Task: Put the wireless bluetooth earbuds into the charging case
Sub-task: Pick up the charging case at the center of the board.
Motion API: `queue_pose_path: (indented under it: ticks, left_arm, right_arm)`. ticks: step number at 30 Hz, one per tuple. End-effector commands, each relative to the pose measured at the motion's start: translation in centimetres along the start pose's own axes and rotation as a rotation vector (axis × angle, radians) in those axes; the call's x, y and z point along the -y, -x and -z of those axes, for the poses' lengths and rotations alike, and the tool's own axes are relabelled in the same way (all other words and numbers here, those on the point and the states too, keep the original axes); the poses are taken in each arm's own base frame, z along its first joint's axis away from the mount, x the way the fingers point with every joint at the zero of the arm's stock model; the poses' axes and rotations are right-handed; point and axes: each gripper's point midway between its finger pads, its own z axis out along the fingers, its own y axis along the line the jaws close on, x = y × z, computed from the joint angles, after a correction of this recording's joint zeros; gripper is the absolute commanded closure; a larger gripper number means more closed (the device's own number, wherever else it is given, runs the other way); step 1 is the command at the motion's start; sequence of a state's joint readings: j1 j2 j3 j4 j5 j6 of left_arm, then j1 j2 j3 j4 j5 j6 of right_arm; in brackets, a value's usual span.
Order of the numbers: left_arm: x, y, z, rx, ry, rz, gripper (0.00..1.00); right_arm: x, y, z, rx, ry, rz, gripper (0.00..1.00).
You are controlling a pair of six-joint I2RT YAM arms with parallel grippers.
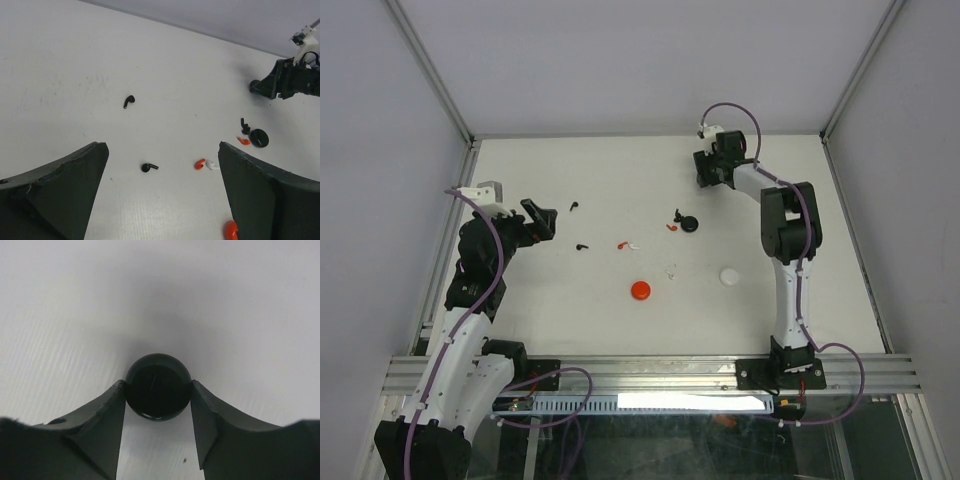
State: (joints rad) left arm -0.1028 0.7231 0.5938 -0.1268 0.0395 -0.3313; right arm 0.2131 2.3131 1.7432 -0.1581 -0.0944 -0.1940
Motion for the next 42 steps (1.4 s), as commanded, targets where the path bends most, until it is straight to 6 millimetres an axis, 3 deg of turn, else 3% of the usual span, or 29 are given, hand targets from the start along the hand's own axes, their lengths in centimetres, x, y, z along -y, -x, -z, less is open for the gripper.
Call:
queue_pose_path:
  ticks: [1,13,20,28,35,42]
  left_arm:
    - [2.1,2.2,0.3,0.051,-0.093,0.017,0.01]
    - [6.5,2.3,1.4,-0.037,-0.271,0.255,0.01]
    - [7.2,-0.6,0.8,-0.146,-0.277,0.454,0.01]
    - [10.3,-1.8,0.7,-0.159,-0.351,0.526,0.01]
    - [13.3,-2.5,0.3,-0.170,-0.405,0.626,0.08]
    - [16.2,-3.7,0.3,-0.184,-0.454,0.649,0.13]
  right_arm:
    - [-1.9,4.0,5.3,0.111,0.008,0.032,0.62]
    - [-9.0,4.4,15.8,0.227,0.049,-0.074,0.62]
    - [-13.9,3.9,21.6,0.354,0.130,-0.130,0.62]
    - [-19.7,2.9,25.8,0.474,0.259,-0.113,0.61]
    - [-24.7,1.3,28.7,0.582,0.416,-0.065,0.61]
    - [-27.4,0.6,30.6,0.671,0.527,-0.034,0.61]
